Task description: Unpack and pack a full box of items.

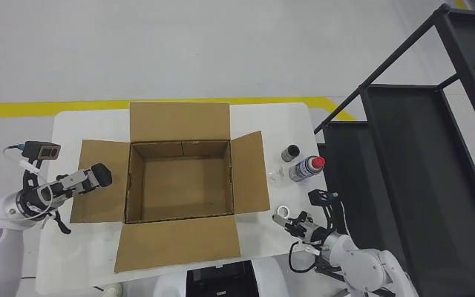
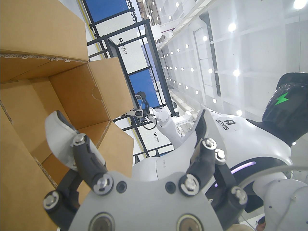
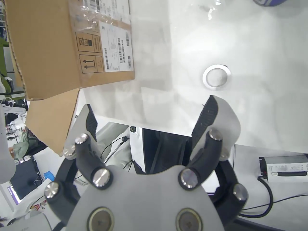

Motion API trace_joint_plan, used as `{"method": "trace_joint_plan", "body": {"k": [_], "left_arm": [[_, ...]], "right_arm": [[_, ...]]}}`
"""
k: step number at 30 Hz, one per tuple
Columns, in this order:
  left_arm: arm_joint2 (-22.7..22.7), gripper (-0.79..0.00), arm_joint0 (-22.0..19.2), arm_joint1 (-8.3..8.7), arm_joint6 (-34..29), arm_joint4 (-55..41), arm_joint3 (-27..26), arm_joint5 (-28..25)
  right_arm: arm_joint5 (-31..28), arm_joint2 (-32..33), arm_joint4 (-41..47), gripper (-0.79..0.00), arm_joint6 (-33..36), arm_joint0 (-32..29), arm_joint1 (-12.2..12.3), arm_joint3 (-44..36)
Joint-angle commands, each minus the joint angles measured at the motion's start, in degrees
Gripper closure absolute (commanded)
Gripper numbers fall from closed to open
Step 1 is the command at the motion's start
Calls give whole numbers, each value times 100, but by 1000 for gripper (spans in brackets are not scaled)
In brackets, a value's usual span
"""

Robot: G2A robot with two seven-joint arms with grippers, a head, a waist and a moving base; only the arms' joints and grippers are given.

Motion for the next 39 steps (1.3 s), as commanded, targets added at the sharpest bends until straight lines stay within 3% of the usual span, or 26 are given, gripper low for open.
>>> {"method": "trace_joint_plan", "body": {"k": [1,8,10,11,16,36,37,38,39], "left_arm": [[0,-785,0,0,0,0,0,0],[0,-785,0,0,0,0,0,0],[0,-785,0,0,0,0,0,0],[0,-785,0,0,0,0,0,0],[0,-785,0,0,0,0,0,0],[0,-785,0,0,0,0,0,0],[0,-785,0,0,0,0,0,0],[0,-785,0,0,0,0,0,0],[0,-785,0,0,0,0,0,0]], "right_arm": [[74,92,44,-785,-9,-34,10,94],[753,-269,-298,-785,179,627,28,879],[894,-409,-395,-656,211,839,30,1078],[931,-474,-419,-542,207,931,29,1155],[1214,-685,-690,-268,169,1216,36,1466],[1675,-995,-845,-194,170,1744,69,2253],[1684,-1005,-845,-157,171,1767,71,2272],[1687,-1008,-844,-31,170,1780,73,2286],[1697,-1011,-845,0,175,1799,76,2312]]}}
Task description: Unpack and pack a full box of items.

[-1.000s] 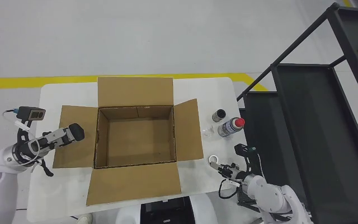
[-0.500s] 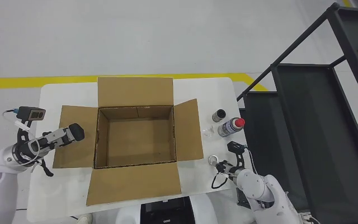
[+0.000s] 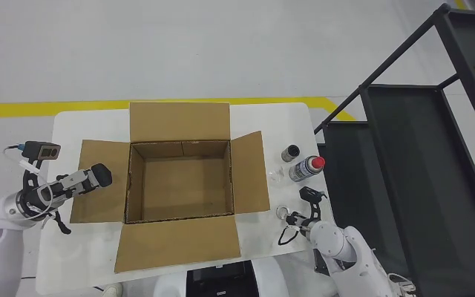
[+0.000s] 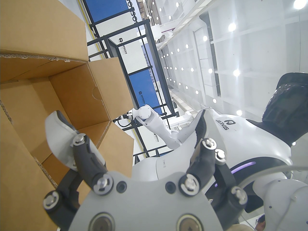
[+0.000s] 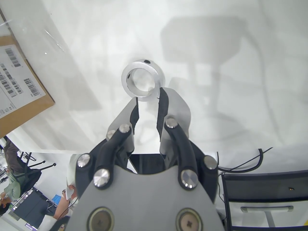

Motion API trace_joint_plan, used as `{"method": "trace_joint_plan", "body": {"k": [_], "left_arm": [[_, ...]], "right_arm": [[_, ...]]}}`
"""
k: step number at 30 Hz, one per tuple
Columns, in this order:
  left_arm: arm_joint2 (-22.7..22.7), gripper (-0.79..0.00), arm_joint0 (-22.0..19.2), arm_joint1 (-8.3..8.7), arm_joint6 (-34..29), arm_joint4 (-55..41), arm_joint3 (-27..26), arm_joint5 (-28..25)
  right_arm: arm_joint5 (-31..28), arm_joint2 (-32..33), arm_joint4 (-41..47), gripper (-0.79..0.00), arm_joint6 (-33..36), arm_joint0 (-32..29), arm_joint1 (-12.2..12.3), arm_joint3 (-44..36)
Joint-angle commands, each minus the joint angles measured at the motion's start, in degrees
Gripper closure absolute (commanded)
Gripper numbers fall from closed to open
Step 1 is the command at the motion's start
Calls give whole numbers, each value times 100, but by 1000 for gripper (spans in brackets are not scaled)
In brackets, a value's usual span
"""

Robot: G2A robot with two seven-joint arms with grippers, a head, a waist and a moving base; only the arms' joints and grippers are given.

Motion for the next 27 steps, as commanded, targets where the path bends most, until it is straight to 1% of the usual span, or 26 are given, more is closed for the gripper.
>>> {"method": "trace_joint_plan", "body": {"k": [1,2,3,4,6,9,10,11,14,20,27], "left_arm": [[0,-785,0,0,0,0,0,0],[0,-785,0,0,0,0,0,0],[0,-785,0,0,0,0,0,0],[0,-785,0,0,0,0,0,0],[0,-785,0,0,0,0,0,0],[0,-785,0,0,0,0,0,0],[0,-785,0,0,0,0,0,0],[0,-785,0,0,0,0,0,0],[0,-785,0,0,0,0,0,0],[0,-785,0,0,0,0,0,0],[0,-785,0,0,0,0,0,0]], "right_arm": [[8,-3,6,0,2,32,5,36],[18,-4,13,0,1,46,7,58],[34,-10,12,-92,6,66,11,83],[43,-17,16,-135,13,79,13,94],[57,-32,23,-194,18,103,17,111],[75,-58,27,-234,35,140,24,143],[93,-63,26,-283,37,154,26,153],[106,-69,32,-311,34,166,28,161],[124,-89,46,-329,36,196,34,188],[172,-128,21,-283,65,256,51,220],[241,-164,17,-292,94,328,67,255]]}}
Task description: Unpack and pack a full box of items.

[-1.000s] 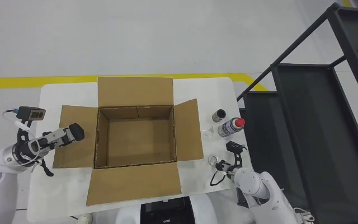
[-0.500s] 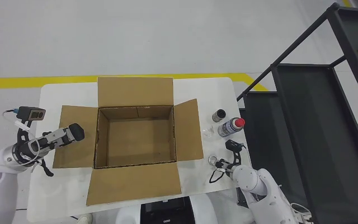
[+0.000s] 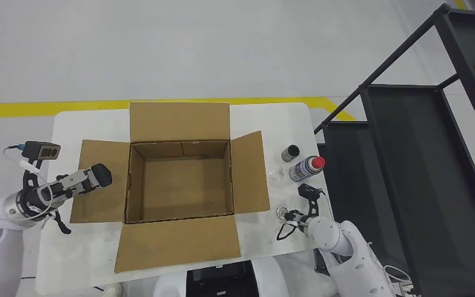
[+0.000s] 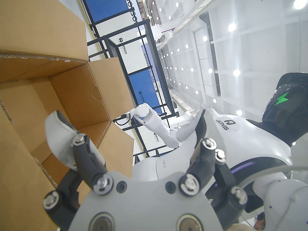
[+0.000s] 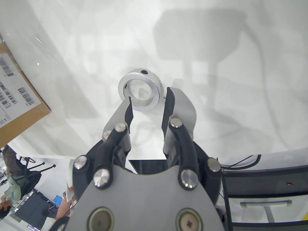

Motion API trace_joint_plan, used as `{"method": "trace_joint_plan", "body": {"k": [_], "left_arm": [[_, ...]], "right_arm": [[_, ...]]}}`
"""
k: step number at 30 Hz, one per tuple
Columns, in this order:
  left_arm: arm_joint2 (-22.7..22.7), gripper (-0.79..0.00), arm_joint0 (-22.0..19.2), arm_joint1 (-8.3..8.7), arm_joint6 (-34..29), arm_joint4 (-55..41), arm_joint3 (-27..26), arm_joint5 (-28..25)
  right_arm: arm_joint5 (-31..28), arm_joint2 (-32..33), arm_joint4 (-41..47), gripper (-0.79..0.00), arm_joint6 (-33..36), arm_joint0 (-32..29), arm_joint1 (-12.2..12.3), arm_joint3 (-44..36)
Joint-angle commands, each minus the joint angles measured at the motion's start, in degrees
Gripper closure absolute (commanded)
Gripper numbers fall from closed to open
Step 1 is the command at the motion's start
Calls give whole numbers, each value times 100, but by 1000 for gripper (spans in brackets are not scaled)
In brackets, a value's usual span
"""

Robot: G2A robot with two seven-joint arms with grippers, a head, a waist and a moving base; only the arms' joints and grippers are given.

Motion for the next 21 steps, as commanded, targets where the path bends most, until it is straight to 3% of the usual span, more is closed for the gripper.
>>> {"method": "trace_joint_plan", "body": {"k": [1,7,12,15,17,21], "left_arm": [[0,-785,0,0,0,0,0,0],[0,-785,0,0,0,0,0,0],[0,-785,0,0,0,0,0,0],[0,-785,0,0,0,0,0,0],[0,-785,0,0,0,0,0,0],[0,-785,0,0,0,0,0,0]], "right_arm": [[26,-14,-1,-302,9,25,4,20],[114,-59,-3,-308,18,111,14,129],[186,-117,-36,-259,54,186,22,183],[216,-143,-51,-185,70,219,28,208],[235,-157,-53,0,80,235,32,221],[262,-183,-54,0,95,267,40,250]]}}
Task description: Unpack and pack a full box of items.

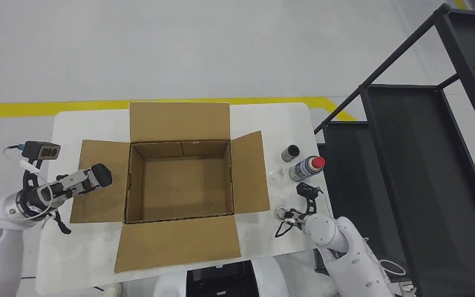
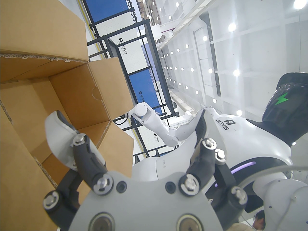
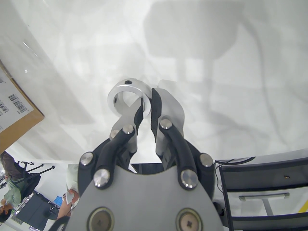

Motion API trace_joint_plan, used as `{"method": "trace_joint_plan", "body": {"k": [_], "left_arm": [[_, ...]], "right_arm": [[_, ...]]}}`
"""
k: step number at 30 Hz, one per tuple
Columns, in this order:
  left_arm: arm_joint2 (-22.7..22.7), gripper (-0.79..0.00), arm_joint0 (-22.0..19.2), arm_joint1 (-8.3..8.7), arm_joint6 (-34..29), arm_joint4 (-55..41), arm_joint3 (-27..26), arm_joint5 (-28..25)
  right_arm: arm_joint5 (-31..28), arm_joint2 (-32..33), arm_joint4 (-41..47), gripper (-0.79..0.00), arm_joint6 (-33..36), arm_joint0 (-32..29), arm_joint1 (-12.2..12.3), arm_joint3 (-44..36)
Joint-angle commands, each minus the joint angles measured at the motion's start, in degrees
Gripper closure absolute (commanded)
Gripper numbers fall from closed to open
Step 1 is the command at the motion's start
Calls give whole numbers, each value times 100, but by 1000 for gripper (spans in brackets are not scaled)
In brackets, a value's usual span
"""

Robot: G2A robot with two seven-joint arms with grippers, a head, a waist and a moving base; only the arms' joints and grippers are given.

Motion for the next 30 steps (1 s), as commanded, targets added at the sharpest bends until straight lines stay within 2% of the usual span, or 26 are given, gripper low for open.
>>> {"method": "trace_joint_plan", "body": {"k": [1,7,15,18,24,30], "left_arm": [[0,-785,0,0,0,0,0,0],[0,-785,0,0,0,0,0,0],[0,-785,0,0,0,0,0,0],[0,-785,0,0,0,0,0,0],[0,-785,0,0,0,0,0,0],[0,-785,0,0,0,0,0,0]], "right_arm": [[7,-10,8,0,-2,9,4,8],[-48,19,68,0,-83,-138,22,-276],[-206,339,143,0,-305,-1011,80,-1460],[-489,557,397,0,-549,-1460,94,-2026],[-1418,1021,957,0,-1078,-2332,123,-2981],[-1628,1281,1369,0,-1465,-2690,120,-3519]]}}
